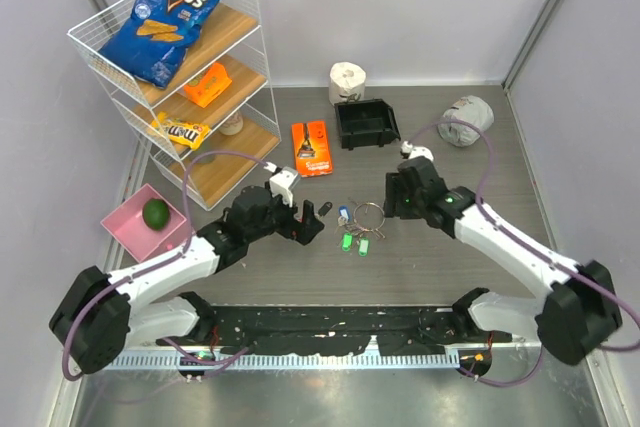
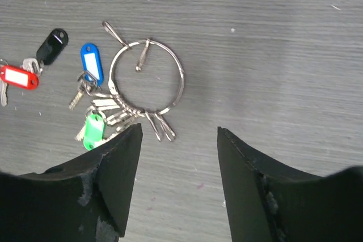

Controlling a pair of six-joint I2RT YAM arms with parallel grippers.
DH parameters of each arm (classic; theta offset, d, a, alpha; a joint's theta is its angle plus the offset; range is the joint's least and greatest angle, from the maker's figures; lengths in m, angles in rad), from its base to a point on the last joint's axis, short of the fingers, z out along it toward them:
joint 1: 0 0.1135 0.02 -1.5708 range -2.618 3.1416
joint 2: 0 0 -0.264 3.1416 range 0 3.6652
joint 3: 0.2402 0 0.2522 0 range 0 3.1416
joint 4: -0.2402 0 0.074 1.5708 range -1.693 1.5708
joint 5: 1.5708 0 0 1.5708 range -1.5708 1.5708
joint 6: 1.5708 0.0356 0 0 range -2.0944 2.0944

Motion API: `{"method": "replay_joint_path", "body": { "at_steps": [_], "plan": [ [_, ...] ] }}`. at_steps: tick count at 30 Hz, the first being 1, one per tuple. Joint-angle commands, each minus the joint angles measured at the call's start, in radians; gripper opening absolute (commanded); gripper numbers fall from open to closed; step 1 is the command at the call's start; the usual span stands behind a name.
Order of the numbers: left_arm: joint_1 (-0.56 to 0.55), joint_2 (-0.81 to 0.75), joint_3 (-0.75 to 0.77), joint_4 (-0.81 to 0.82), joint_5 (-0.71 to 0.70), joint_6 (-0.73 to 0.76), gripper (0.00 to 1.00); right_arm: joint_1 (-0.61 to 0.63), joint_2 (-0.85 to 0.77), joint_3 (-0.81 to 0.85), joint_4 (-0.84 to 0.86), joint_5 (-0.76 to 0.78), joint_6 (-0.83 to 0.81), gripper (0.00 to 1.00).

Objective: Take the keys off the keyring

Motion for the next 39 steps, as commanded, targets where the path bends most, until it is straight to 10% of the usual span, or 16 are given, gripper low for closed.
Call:
{"method": "replay_joint_path", "body": {
  "at_steps": [1,30,35,39],
  "plan": [
    [-0.002,-0.062,-0.022,0.104,-0.073,0.009,0.94,0.081,0.165,0.135,0.102,0.119,0.062,0.61],
    [-0.002,-0.159,-0.064,0.081,-0.207,-0.028,0.94,0.121,0.682,0.258,0.169,0.130,0.254,0.37],
    [-0.002,-0.142,-0.058,0.081,-0.192,-0.019,0.94,0.121,0.611,0.210,0.200,0.128,0.249,0.07],
    [-0.002,-0.130,-0.054,0.090,-0.163,-0.008,0.94,0.121,0.491,0.198,0.191,0.128,0.213,0.05]
  ]
}}
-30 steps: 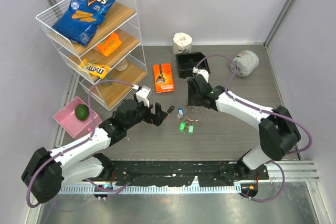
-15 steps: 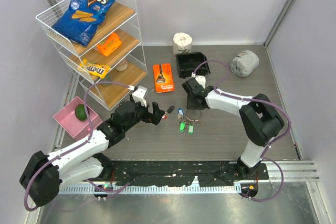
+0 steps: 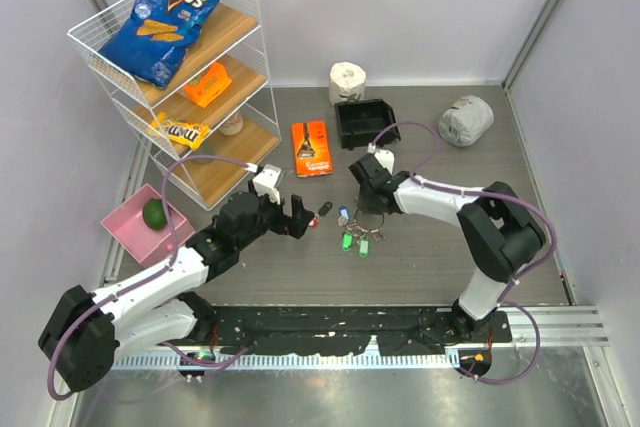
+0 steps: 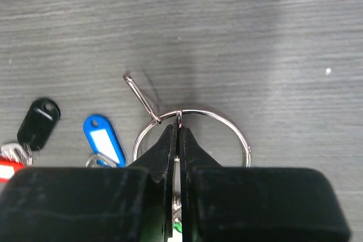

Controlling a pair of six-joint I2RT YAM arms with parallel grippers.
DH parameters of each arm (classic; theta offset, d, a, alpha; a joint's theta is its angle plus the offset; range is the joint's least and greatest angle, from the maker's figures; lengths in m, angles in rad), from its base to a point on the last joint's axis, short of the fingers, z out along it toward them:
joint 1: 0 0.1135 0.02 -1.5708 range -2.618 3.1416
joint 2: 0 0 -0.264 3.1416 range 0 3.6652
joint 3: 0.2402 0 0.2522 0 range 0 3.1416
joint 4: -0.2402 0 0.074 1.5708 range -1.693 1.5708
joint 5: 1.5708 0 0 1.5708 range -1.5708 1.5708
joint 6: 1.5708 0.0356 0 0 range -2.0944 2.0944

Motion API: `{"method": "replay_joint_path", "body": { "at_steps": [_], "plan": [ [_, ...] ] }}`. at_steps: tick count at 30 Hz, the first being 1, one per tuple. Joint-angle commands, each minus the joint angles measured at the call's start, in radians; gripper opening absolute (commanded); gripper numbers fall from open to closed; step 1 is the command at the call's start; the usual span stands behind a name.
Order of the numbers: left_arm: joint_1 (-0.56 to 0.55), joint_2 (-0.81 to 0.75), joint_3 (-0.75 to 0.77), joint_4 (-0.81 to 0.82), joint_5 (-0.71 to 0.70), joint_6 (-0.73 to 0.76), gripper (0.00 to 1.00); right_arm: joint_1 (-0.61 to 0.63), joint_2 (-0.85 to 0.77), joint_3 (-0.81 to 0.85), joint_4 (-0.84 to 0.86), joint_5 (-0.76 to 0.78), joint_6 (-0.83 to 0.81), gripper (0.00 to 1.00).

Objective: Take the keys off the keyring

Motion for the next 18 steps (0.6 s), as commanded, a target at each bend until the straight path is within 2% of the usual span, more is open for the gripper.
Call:
{"method": "replay_joint_path", "body": {
  "at_steps": [1,11,18],
  "plan": [
    [-0.002,0.015,0.015,0.055,0.031,0.026,0.94,-0.001,-0.155,-0.021,-0.002,-0.002,-0.027,0.05],
    [-0.002,0.094,0.033,0.119,0.232,0.049,0.94,0.008,-0.526,-0.041,-0.013,-0.088,-0.124,0.05],
    [-0.002,0.093,0.006,0.191,0.301,0.065,0.92,0.010,-0.701,0.016,-0.086,-0.138,-0.200,0.05]
  ]
}}
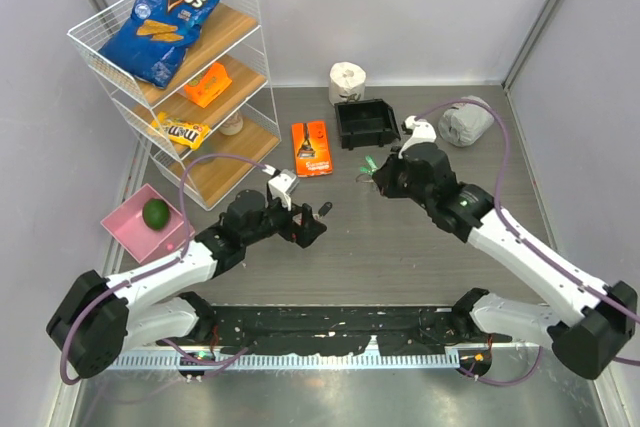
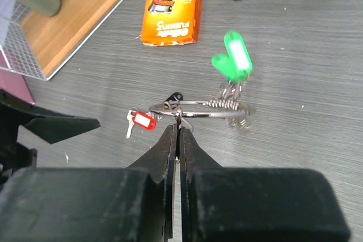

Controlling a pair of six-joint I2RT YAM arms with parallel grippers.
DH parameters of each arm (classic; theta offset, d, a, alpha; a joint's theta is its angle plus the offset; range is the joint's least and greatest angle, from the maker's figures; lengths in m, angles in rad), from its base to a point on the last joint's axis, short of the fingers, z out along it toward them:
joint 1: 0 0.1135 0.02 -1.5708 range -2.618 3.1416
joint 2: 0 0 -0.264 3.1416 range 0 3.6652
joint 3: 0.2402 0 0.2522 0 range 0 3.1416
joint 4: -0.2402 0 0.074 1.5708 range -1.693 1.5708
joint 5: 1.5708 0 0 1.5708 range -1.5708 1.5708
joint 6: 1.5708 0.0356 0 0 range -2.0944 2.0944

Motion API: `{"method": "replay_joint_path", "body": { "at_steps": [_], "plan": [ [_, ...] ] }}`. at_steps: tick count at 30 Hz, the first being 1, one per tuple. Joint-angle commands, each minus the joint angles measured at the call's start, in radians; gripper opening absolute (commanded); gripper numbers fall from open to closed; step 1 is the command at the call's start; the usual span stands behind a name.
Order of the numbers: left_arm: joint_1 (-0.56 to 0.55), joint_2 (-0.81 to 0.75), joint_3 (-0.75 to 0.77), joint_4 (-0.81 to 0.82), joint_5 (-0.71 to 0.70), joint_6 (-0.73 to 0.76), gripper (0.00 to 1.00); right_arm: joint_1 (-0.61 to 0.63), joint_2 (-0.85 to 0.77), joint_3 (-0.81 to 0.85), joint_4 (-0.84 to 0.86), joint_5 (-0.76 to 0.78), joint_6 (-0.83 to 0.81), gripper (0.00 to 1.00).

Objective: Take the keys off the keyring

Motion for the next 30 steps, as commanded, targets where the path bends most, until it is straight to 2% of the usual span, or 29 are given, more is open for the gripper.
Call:
{"method": "replay_joint_path", "body": {
  "at_steps": [1,4,6,10,12,16,19,30],
  "plan": [
    [-0.002,-0.006,0.000,0.140,0.088,0.032,0.91,0.006,-0.102,0.074,-0.047,-0.041,-0.073,0.05],
    [-0.004,0.015,-0.008,0.215,0.149,0.033,0.90,0.006,-0.144,0.122,-0.102,-0.068,-0.086,0.05],
    [-0.007,0.030,-0.016,0.304,0.209,0.030,0.85,0.006,-0.165,0.151,-0.126,-0.089,-0.087,0.05],
    [-0.047,0.057,-0.042,0.502,0.219,0.076,0.80,0.006,-0.201,0.217,-0.175,-0.124,-0.090,0.05],
    [-0.071,0.076,-0.039,0.579,0.231,0.131,0.80,0.006,-0.210,0.257,-0.203,-0.138,-0.089,0.05],
    [-0.102,0.159,-0.056,0.832,0.398,0.230,0.81,0.006,-0.219,0.310,-0.231,-0.171,-0.076,0.05],
    [-0.111,0.228,-0.051,0.967,0.400,0.247,0.82,0.006,-0.222,0.335,-0.240,-0.211,-0.064,0.05],
    [-0.117,0.302,0.062,0.943,0.364,0.262,0.82,0.006,-0.230,0.347,-0.229,-0.274,-0.027,0.05]
  ]
}}
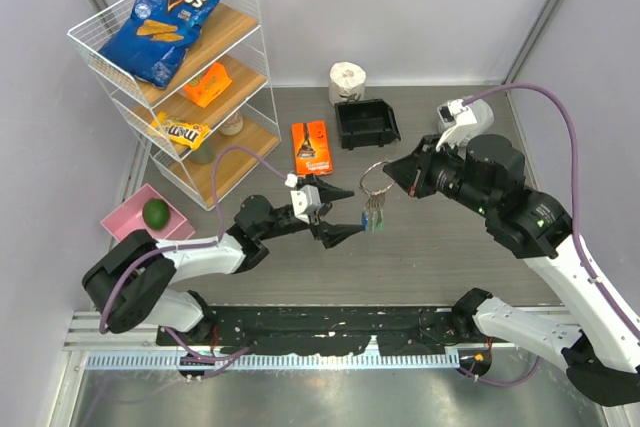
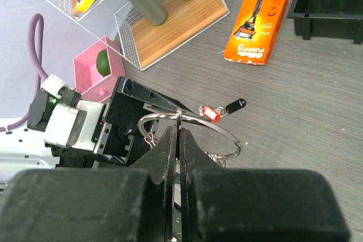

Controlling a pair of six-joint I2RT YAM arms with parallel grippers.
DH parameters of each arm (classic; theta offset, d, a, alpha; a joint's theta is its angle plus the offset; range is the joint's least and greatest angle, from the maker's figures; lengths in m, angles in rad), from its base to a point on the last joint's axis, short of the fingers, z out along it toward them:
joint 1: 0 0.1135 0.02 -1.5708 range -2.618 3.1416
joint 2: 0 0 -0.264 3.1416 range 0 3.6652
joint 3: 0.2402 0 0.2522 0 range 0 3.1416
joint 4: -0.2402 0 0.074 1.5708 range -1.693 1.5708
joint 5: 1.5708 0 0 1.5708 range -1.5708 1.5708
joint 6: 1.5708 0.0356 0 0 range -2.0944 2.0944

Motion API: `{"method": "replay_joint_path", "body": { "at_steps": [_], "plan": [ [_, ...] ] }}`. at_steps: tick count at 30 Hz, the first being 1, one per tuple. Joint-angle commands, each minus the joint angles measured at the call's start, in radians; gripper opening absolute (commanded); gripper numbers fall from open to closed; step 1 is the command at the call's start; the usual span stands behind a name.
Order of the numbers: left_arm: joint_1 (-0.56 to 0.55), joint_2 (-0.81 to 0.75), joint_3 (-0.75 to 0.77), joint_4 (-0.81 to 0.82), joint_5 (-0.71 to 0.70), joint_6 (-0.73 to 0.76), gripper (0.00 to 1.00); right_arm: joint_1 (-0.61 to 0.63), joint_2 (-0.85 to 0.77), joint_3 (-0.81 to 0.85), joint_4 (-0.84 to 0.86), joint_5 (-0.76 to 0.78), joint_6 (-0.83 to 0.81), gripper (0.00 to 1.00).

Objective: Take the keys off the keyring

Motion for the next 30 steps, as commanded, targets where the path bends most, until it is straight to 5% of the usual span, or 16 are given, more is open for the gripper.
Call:
{"method": "replay_joint_path", "body": {
  "at_steps": [1,15,18,25,27,30],
  "plan": [
    [-0.010,0.018,0.074,0.085,0.019,0.036,0.82,0.004,-0.024,0.029,0.055,-0.051,0.031,0.05],
    [-0.018,0.087,0.146,0.042,0.009,0.046,0.78,0.007,-0.018,0.018,0.087,-0.086,0.053,0.05],
    [-0.018,0.089,0.152,0.038,0.029,0.037,0.65,0.007,-0.024,0.007,0.096,-0.085,0.057,0.05],
    [-0.018,0.098,0.170,0.010,0.102,0.023,0.14,0.006,-0.036,0.004,0.096,-0.083,0.063,0.05],
    [-0.018,0.098,0.172,0.005,0.115,0.017,0.18,0.007,-0.038,0.001,0.095,-0.079,0.059,0.05],
    [-0.020,0.098,0.170,0.010,0.139,0.009,0.49,0.007,-0.039,0.000,0.087,-0.071,0.056,0.05]
  ]
}}
